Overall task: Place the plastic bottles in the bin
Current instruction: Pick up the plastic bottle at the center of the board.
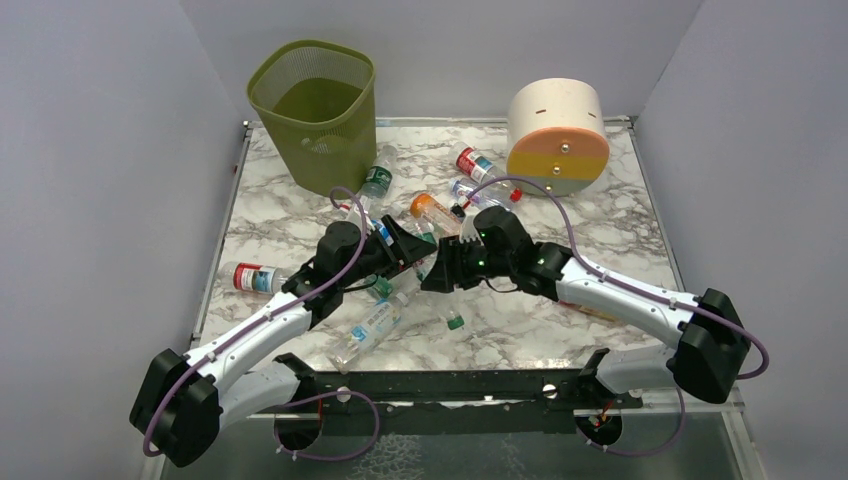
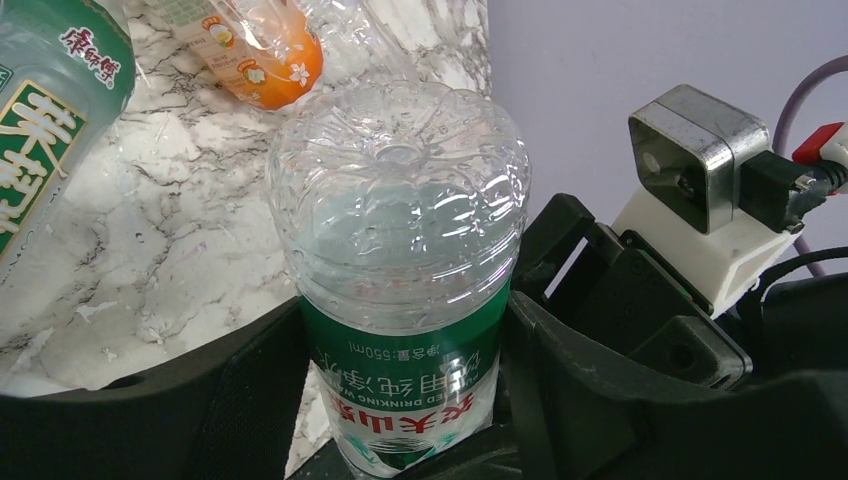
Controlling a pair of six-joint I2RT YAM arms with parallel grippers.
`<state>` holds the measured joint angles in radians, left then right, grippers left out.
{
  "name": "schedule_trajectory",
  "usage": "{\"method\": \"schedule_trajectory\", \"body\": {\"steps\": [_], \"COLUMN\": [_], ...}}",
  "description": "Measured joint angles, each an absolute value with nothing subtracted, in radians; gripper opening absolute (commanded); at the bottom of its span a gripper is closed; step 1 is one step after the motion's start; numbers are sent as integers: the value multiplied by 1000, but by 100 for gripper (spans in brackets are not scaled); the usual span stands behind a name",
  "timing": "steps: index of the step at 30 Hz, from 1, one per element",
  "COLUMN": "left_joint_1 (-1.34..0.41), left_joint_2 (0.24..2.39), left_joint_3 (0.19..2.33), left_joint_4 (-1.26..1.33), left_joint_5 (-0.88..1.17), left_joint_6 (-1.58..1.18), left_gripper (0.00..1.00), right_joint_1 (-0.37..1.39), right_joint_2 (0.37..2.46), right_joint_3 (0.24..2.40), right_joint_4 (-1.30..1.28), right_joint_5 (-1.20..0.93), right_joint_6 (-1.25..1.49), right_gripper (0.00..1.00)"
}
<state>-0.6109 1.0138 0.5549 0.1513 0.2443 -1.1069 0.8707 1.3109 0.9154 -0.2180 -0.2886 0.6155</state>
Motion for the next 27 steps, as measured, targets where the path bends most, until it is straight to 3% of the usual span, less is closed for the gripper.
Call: {"method": "schedule_trajectory", "body": {"steps": [13,16,27], "left_joint_1": [-611,-611,-611], "left_joint_2": [1007,1006,989], "left_joint_3": [555,555,555], "left_joint_4": [136,129,107], "left_joint_5": [226,216,192], "left_joint_6": [-1106,-1103,-1090], "left_gripper": [63,63,63], "right_joint_1": [880,882,883], "right_joint_2": [1307,1295,1108], "right_joint_3": [915,918,1034], "right_joint_4": [-220,-234,-398], "right_joint_5": [-281,-277,-181], "right_joint_6": [629,628,618], "right_gripper": [84,100,100]}}
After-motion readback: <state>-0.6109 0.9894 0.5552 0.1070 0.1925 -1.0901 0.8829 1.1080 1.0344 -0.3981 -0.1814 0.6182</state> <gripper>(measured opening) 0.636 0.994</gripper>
